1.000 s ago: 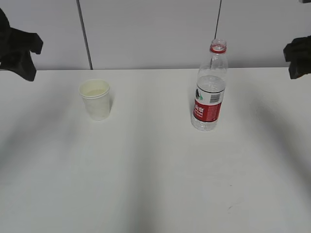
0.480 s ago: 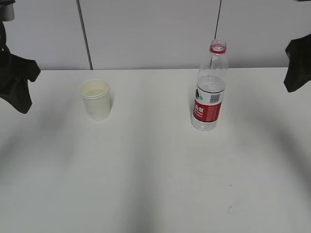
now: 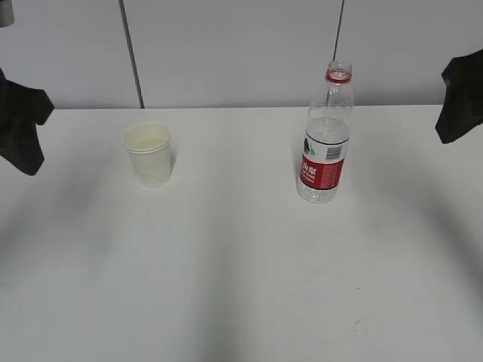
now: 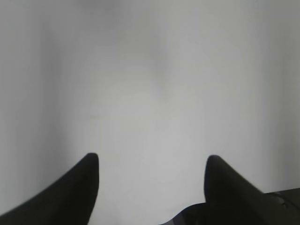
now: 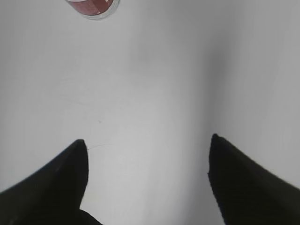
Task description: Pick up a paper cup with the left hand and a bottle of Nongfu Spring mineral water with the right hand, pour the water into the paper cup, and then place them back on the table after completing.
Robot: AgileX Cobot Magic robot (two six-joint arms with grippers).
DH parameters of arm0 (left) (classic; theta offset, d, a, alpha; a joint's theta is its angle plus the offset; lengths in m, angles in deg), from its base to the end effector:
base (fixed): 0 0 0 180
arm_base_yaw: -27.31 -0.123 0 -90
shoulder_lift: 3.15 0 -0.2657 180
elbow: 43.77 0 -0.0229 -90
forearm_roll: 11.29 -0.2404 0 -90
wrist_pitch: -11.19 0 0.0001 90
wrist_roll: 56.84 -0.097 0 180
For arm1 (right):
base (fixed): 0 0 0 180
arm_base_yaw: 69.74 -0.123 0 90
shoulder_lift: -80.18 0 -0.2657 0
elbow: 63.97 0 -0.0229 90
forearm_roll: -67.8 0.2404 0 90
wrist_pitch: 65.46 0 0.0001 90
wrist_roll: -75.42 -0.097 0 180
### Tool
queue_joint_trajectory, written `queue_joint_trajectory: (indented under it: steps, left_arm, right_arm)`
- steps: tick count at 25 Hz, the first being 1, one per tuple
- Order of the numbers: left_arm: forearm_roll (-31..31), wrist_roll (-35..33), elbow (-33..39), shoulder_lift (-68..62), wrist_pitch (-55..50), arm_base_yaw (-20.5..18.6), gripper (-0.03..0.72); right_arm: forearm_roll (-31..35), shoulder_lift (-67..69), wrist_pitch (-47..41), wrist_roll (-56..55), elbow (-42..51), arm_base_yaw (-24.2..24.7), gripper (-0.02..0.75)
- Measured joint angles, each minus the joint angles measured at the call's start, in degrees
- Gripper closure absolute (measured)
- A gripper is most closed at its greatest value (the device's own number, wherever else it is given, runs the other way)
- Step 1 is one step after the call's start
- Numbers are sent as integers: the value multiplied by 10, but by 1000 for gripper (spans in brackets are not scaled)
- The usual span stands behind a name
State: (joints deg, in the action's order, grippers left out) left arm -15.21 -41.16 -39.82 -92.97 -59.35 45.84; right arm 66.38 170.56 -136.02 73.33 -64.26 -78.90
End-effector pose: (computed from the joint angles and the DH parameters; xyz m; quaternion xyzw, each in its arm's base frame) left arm 0.2549 -0.0788 0.3025 0.0315 0.9896 -0.0081 0.1402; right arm 0.2711 0.0414 0.3197 -0.0629 0.9837 0.0043 0.1684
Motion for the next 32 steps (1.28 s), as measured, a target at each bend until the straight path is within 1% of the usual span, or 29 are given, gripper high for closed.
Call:
queue_joint_trajectory:
  steps: [4,12,23,28,32]
  left_arm:
    - [-5,-12,30,59,-2,0,251]
    - [-7,-21,112,214,-6,0,251]
    - [-7,-21,241,453,-15,0,251]
    - [-7,-21,301,565,-19,0,251]
    - [-5,-27,332,652,-21,0,251]
  right_arm:
    - [2,-42,0,5,25,0,146]
    - [14,-172,-4,6,131,0,147]
    - [23,-401,-11,8,252,0,147]
    - [14,-509,-14,9,297,0,148]
    - [4,-588,-16,21,335,0,148]
